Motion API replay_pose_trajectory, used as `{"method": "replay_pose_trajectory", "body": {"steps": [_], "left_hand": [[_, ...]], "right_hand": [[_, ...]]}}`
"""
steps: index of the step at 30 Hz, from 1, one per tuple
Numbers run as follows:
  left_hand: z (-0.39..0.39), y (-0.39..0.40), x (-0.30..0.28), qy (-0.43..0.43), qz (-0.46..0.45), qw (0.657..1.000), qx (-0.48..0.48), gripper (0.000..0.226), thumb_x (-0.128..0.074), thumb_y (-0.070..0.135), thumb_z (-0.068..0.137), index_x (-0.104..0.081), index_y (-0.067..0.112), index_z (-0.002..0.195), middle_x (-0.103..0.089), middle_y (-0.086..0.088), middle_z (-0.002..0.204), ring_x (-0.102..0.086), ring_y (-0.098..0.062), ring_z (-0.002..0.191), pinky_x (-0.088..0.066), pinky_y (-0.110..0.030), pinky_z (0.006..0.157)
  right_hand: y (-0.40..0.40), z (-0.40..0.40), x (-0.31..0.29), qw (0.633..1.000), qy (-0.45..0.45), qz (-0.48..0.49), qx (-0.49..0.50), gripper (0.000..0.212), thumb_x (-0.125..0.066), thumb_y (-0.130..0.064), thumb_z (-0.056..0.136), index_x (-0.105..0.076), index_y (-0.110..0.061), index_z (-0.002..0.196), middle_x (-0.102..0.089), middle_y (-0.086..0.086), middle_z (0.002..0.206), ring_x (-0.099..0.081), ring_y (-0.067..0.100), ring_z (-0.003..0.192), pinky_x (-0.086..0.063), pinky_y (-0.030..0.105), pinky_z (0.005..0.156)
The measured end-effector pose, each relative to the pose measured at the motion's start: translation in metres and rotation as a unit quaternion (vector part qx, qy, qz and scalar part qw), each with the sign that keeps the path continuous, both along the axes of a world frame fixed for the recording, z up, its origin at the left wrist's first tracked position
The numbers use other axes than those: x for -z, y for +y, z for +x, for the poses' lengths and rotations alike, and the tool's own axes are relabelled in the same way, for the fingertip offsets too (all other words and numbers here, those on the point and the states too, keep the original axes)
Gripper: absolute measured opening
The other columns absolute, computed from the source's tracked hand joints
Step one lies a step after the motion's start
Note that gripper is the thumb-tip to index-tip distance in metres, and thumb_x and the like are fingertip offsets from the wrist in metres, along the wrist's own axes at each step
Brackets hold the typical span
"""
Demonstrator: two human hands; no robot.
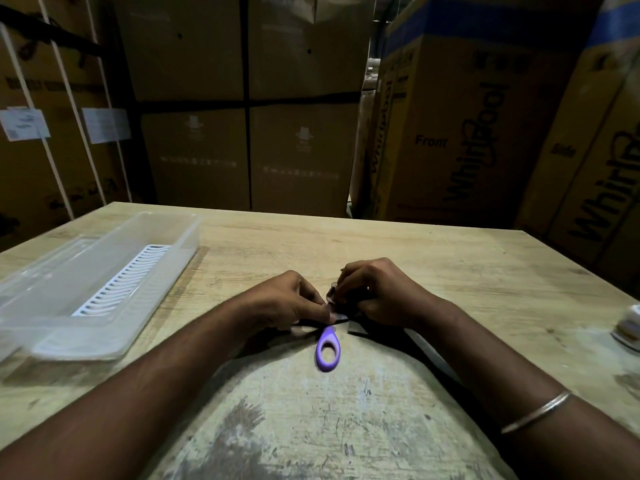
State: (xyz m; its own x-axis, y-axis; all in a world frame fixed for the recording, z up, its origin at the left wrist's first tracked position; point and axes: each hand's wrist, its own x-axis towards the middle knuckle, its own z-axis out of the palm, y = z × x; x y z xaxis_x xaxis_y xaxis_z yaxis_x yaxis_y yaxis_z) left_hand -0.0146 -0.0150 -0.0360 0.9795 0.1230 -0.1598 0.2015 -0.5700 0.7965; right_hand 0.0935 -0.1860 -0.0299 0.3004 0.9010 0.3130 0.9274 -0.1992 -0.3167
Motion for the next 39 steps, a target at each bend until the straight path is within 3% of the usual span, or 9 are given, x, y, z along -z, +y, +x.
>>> {"method": "replay_pose_trajectory", "body": {"steps": [6, 11, 18, 24, 28, 33, 35, 39], "left_hand": [[-0.001, 0.0, -0.001, 0.004, -0.002, 1.0, 0.005, 0.013, -0.079, 0.024, 0.081, -0.081, 0.012, 0.086, -0.071, 0.005, 0.067, -0.059, -0.004, 0.061, -0.042, -0.02, 0.058], [-0.001, -0.001, -0.001, 0.004, 0.002, 1.0, -0.001, 0.017, -0.08, 0.026, 0.08, -0.082, 0.012, 0.088, -0.076, 0.0, 0.078, -0.063, -0.008, 0.072, -0.044, -0.024, 0.066], [-0.001, 0.001, 0.0, 0.004, 0.0, 1.0, 0.006, 0.016, -0.08, 0.025, 0.08, -0.081, 0.012, 0.087, -0.074, 0.001, 0.075, -0.062, -0.009, 0.071, -0.044, -0.027, 0.069], [-0.002, 0.001, -0.002, 0.004, -0.003, 1.0, 0.006, 0.017, -0.081, 0.027, 0.079, -0.082, 0.012, 0.087, -0.074, 0.003, 0.072, -0.062, -0.006, 0.067, -0.043, -0.024, 0.066], [-0.002, 0.001, -0.001, 0.0, -0.001, 1.0, 0.007, 0.017, -0.081, 0.027, 0.079, -0.082, 0.012, 0.087, -0.075, 0.002, 0.073, -0.062, -0.007, 0.068, -0.043, -0.025, 0.067], [-0.002, 0.007, -0.003, 0.012, -0.004, 0.999, 0.041, 0.011, -0.08, 0.021, 0.079, -0.081, 0.012, 0.086, -0.074, 0.004, 0.072, -0.062, -0.004, 0.067, -0.043, -0.024, 0.068], [-0.004, 0.011, -0.004, 0.022, -0.014, 0.998, 0.059, 0.006, -0.079, 0.016, 0.08, -0.08, 0.012, 0.084, -0.073, 0.005, 0.07, -0.061, -0.002, 0.064, -0.043, -0.024, 0.067], [-0.004, 0.013, -0.005, 0.02, 0.0, 0.997, 0.071, 0.007, -0.08, 0.016, 0.079, -0.081, 0.013, 0.085, -0.072, 0.007, 0.068, -0.059, -0.001, 0.061, -0.042, -0.023, 0.065]], "right_hand": [[0.0, -0.005, 0.0, 1.0, 0.011, -0.008, -0.027, 0.032, -0.069, 0.008, 0.073, -0.078, -0.012, 0.097, -0.073, 0.001, 0.097, -0.067, 0.008, 0.087, -0.05, 0.01, 0.071], [0.004, 0.003, 0.004, 1.0, 0.009, 0.012, 0.016, 0.033, -0.071, 0.007, 0.074, -0.079, -0.014, 0.099, -0.073, 0.0, 0.097, -0.068, 0.01, 0.089, -0.054, 0.022, 0.077], [0.002, -0.001, 0.007, 0.999, 0.032, 0.019, -0.011, 0.037, -0.068, 0.012, 0.07, -0.079, -0.013, 0.094, -0.075, 0.0, 0.094, -0.067, 0.001, 0.086, -0.05, 0.009, 0.073], [0.004, 0.016, 0.014, 0.998, 0.013, 0.017, 0.056, 0.031, -0.071, 0.005, 0.074, -0.079, -0.015, 0.097, -0.074, 0.001, 0.094, -0.066, 0.007, 0.085, -0.055, 0.025, 0.077], [-0.004, 0.019, 0.009, 0.983, 0.083, 0.101, 0.131, 0.023, -0.073, -0.012, 0.083, -0.075, -0.02, 0.105, -0.071, -0.001, 0.103, -0.065, 0.01, 0.095, -0.055, 0.029, 0.084], [-0.016, 0.017, 0.005, 0.98, 0.151, -0.044, 0.124, 0.058, -0.076, -0.022, 0.081, -0.055, -0.038, 0.133, -0.059, -0.013, 0.124, -0.055, 0.006, 0.115, -0.044, 0.021, 0.096], [-0.016, 0.016, 0.006, 0.986, 0.13, -0.05, 0.097, 0.056, -0.073, -0.014, 0.083, -0.058, -0.037, 0.131, -0.061, -0.016, 0.12, -0.056, 0.0, 0.112, -0.045, 0.014, 0.093], [-0.014, 0.018, 0.005, 0.989, 0.033, 0.0, 0.142, 0.032, -0.072, -0.004, 0.079, -0.076, -0.022, 0.105, -0.069, -0.004, 0.098, -0.064, 0.011, 0.092, -0.044, 0.005, 0.071]]}}
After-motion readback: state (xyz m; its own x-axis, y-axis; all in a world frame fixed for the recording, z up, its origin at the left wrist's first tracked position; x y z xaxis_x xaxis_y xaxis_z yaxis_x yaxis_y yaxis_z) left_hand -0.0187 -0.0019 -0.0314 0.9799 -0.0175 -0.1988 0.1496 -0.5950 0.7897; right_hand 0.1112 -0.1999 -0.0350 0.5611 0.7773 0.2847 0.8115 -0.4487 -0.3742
